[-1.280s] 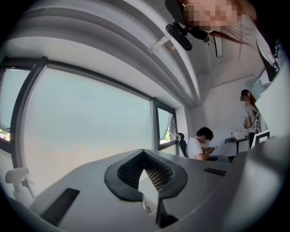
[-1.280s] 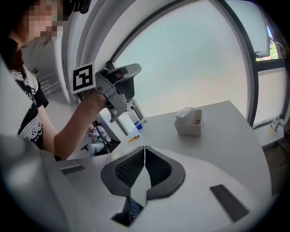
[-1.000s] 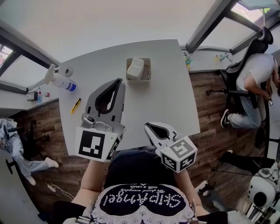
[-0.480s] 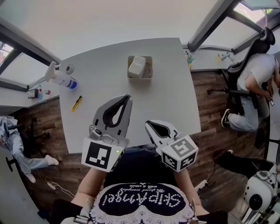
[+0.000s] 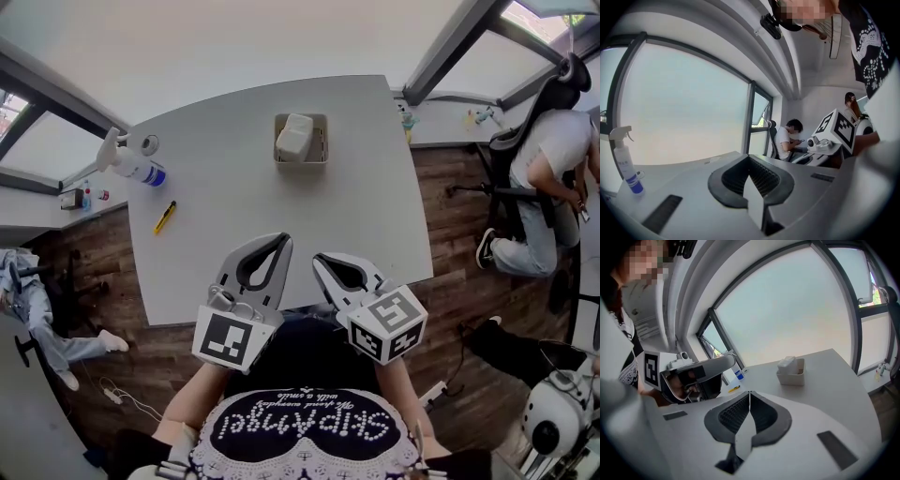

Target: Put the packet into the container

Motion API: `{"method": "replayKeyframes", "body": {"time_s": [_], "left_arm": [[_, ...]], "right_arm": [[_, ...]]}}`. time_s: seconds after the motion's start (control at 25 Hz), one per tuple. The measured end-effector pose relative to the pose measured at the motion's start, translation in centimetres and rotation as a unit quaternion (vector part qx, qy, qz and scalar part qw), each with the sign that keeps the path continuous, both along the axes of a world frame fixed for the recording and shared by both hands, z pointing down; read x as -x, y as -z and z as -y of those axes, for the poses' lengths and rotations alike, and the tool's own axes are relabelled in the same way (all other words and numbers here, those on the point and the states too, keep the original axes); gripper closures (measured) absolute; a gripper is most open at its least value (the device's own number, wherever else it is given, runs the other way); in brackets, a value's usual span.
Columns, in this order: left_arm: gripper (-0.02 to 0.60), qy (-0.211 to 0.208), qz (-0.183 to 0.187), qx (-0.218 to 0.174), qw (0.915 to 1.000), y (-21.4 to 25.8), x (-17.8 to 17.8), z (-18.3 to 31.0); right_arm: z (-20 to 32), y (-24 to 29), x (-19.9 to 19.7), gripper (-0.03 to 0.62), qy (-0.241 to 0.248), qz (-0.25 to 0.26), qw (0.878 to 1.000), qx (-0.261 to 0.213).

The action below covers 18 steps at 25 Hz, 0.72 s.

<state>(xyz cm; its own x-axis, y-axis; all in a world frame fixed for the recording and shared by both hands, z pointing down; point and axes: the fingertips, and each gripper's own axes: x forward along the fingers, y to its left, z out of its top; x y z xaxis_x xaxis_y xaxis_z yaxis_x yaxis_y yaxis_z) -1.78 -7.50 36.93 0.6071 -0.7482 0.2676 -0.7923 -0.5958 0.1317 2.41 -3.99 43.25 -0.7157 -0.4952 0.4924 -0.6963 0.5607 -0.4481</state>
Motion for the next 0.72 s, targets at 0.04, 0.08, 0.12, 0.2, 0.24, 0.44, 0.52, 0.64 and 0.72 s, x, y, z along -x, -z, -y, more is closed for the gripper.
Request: {"method": "replayKeyframes", "body": {"time_s": [0.04,0.08,0.12,0.2,0.24,0.44,0.52,0.64,0.72], "left_arm": [[0.574,-0.001,-0.001,0.003,1.0,-0.1,-0.1,-0.2],[0.574,-0.002,-0.002,0.005,1.0,-0.2,-0.2,-0.4],[0.574,-0.002,-0.003,0.008,1.0,-0.3,-0.2,-0.6],[0.574,-0.003,-0.004,0.012,0.9999,-0.6,-0.2,-0.9],[0.574,-0.003,-0.005,0.014,0.9999,-0.7,-0.2,-1.0],[0.574,-0.005,-0.004,0.025,0.9997,-1.4,-0.1,-1.6],[0.574,-0.009,-0.004,0.031,0.9995,-1.8,-0.2,-1.9],[0.574,-0.017,-0.004,0.039,0.9991,-2.2,-0.3,-2.2],[0.574,-0.017,0.0,0.046,0.9988,-2.5,-0.2,-2.2]], "right_arm": [[0.0,0.0,0.0,0.579,0.0,0.001,1.0,0.0],[-0.1,0.0,0.1,0.579,-0.001,0.001,1.0,0.0],[-0.2,0.1,0.1,0.579,-0.001,0.001,1.0,0.0],[-0.3,0.1,0.2,0.579,0.0,0.001,1.0,0.0],[-0.4,0.1,0.2,0.579,0.0,0.001,1.0,-0.001],[-0.5,0.1,0.2,0.579,-0.003,0.002,1.0,-0.001],[-0.5,0.1,0.2,0.579,-0.004,0.003,1.0,-0.001],[-0.6,0.1,0.3,0.579,-0.003,0.002,1.0,-0.001],[-0.7,0.1,0.4,0.579,-0.003,0.001,1.0,-0.001]]}}
